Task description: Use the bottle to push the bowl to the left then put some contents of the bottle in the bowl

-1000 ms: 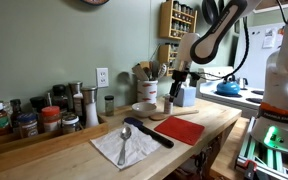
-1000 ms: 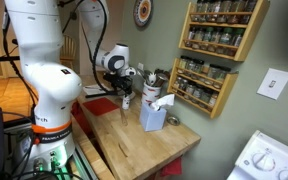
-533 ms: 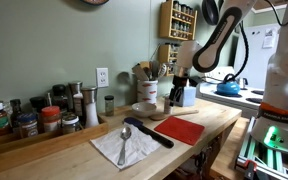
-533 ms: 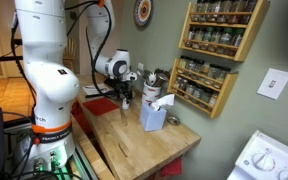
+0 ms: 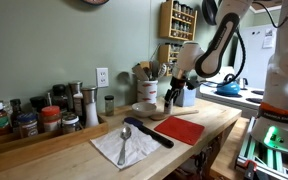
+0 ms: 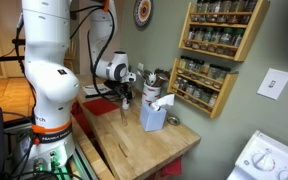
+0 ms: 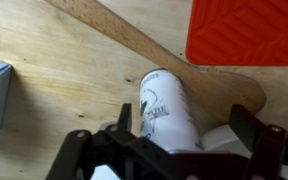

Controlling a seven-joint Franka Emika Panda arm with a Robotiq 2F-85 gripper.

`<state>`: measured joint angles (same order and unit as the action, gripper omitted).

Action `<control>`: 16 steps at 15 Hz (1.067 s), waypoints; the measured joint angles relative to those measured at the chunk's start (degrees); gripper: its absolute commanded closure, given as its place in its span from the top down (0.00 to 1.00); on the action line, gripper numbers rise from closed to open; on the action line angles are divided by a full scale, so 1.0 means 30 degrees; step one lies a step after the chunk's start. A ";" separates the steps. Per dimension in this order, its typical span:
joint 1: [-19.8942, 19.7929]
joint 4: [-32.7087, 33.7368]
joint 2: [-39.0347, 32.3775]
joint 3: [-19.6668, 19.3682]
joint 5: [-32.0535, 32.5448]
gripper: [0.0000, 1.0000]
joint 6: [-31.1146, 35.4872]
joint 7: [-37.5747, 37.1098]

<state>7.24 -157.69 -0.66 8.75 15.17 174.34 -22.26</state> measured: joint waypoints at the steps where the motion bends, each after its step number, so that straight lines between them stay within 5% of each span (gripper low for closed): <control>1: -0.0003 0.0001 -0.0195 -0.0056 0.0367 1.00 0.0102 -0.0374; 6: -0.0012 0.0048 -0.0641 -0.0787 0.3020 0.94 0.0521 -0.2674; 10: -0.0019 0.0114 -0.0641 -0.1617 0.5582 0.60 0.0756 -0.4871; 13: -0.0020 0.0113 -0.0671 -0.2005 0.7231 0.57 0.1426 -0.6291; 15: -0.0020 0.0119 -0.0664 -0.2285 0.8349 0.33 0.1930 -0.7229; 16: -0.0021 0.0130 -0.0651 -0.2469 0.8949 0.31 0.2095 -0.7686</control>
<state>7.18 -157.30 -2.62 1.35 42.02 180.62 -45.32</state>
